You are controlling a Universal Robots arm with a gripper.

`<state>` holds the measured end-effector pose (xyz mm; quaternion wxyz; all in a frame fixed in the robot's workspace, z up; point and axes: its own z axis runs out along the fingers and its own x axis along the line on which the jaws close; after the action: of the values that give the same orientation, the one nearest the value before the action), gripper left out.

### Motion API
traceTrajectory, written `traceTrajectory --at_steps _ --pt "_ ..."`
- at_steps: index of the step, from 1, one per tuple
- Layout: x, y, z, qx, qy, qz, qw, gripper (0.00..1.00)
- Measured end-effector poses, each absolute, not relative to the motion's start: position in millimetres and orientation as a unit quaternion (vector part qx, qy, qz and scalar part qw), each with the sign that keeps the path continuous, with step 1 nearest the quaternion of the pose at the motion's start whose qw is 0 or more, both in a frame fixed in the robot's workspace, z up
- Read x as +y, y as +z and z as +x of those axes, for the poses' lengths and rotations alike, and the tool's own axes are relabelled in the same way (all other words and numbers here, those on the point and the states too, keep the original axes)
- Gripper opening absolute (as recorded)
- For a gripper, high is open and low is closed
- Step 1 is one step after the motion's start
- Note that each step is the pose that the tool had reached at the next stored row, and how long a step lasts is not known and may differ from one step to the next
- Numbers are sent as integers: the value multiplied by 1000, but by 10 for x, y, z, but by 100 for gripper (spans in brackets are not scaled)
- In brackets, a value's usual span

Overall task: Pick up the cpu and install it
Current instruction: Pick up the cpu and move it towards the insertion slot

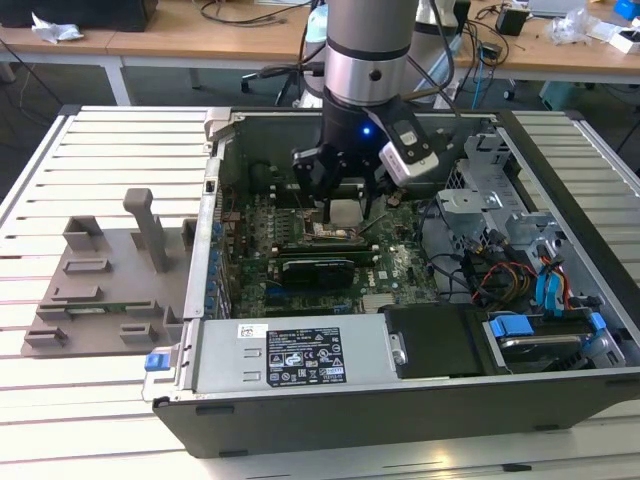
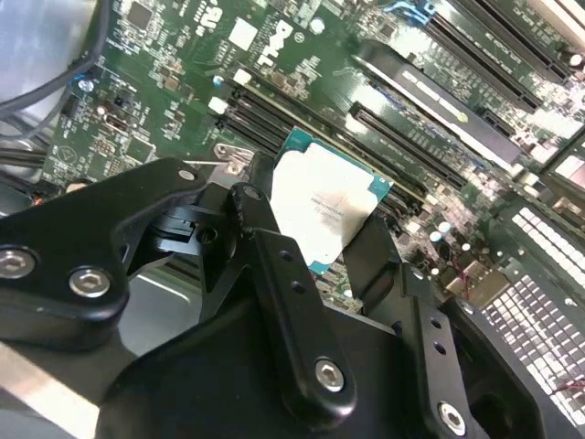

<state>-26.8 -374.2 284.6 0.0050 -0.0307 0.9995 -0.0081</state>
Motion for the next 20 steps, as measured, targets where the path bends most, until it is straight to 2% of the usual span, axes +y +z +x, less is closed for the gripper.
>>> traceTrajectory --at_steps 11,20 --pt "-3537 2758 -242 999 -8 -31 5 55" --pt "-3501 2722 -238 999 -8 -31 5 55"
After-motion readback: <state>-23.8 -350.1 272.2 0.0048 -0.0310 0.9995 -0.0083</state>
